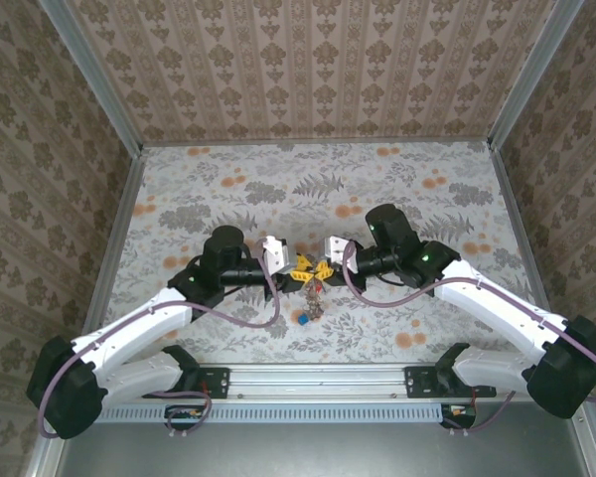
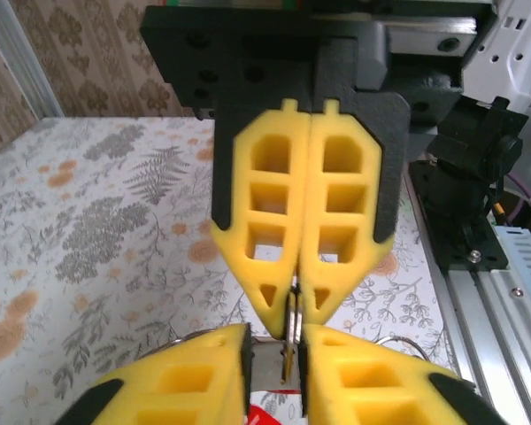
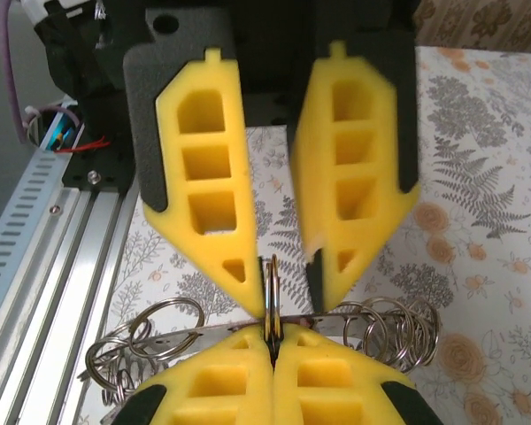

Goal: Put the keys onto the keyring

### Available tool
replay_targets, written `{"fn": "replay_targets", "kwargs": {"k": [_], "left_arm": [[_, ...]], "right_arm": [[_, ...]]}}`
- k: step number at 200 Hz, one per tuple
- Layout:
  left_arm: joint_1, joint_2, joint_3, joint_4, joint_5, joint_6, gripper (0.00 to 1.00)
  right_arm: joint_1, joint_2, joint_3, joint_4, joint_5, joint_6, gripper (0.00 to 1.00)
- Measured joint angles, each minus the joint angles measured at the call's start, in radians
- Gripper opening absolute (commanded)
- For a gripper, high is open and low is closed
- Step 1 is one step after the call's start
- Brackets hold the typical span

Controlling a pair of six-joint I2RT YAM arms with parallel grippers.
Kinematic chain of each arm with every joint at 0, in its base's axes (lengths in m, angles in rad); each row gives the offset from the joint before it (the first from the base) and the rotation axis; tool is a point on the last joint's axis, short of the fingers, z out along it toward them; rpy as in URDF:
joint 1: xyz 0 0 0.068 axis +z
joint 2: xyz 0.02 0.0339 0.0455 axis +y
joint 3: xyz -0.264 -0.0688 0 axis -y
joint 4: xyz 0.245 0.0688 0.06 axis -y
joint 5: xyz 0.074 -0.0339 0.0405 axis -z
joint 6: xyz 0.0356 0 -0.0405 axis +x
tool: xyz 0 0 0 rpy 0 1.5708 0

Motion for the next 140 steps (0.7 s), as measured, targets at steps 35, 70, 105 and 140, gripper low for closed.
{"fn": "replay_targets", "kwargs": {"k": [35,70,105,140], "left_arm": [[-0.004,0.014,0.063,-0.111,-0.014,0.053,0.24],[-0.013,0.048,0.094,-0.162,-0.013,0.082,0.08],[-0.023,0.069,0.108,-0.2,-0.009,0.117,0.0],[-0.019,0.057,0.093,-0.15,0.022,0.104,0.0]], "right_arm": [[0.014,0.007,0.032,-0.053,0.039,-0.033,0.0],[0.024,0.023,0.04,-0.064,0.065,-0.034,0.0],[0.024,0.035,0.041,-0.081,0.082,-0.034,0.1],[-0.002,0.011,0.016,-0.042,0.036,-0.022,0.15]]}}
